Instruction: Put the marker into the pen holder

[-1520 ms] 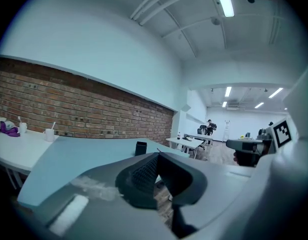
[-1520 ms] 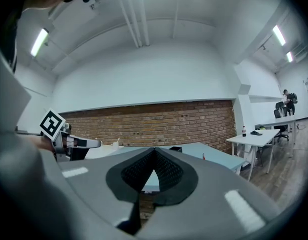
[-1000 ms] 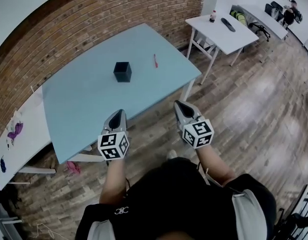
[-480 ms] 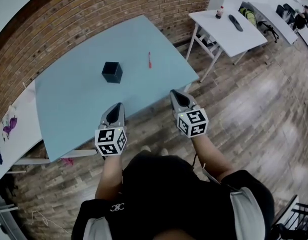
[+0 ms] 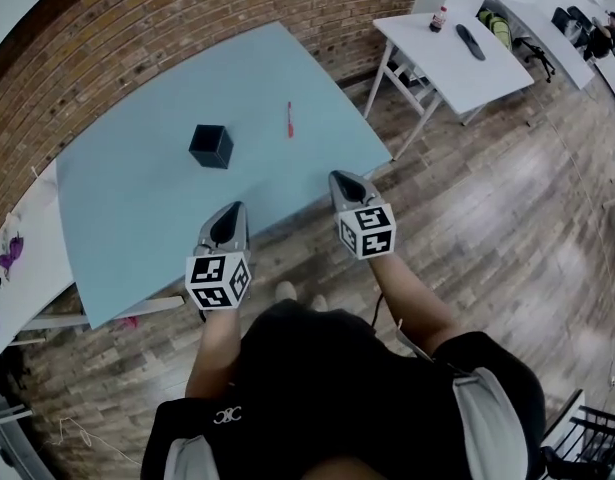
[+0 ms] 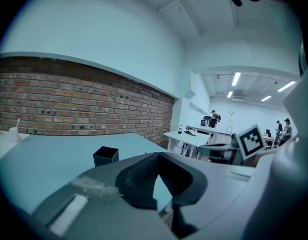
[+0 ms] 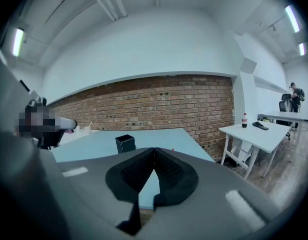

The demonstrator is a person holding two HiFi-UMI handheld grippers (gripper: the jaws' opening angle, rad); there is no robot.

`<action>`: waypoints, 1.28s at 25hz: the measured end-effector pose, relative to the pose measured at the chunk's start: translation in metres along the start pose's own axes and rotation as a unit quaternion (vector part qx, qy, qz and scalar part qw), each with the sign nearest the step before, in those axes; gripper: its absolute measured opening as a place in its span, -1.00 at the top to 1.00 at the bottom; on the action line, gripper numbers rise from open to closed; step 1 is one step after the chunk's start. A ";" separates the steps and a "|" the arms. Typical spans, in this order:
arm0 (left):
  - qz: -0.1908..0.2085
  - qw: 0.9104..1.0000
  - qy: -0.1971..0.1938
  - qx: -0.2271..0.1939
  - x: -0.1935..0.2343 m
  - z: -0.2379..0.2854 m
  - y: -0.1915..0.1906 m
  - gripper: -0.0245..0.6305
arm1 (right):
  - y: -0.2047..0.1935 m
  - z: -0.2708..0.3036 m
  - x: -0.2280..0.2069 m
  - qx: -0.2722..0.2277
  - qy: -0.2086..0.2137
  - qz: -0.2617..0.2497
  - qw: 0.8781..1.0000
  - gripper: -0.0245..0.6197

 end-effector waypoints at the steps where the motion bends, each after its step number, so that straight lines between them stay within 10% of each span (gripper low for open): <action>1: 0.000 1.000 0.003 0.001 0.001 0.000 0.000 0.92 | -0.002 0.009 -0.002 0.003 -0.001 -0.001 1.000 0.90; 32: -0.016 0.993 0.106 0.054 0.104 -0.004 -0.003 0.92 | -0.096 0.311 -0.032 0.250 -0.023 0.045 0.967 0.46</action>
Point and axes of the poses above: the fingertips, and each gripper's own axes: z forward along the fingers, x to its left, y out of its top, the point moved 7 cm from there along -z, backward along the fingers, and after that the axes turned 14 degrees about -z, right-handed, at the moved point
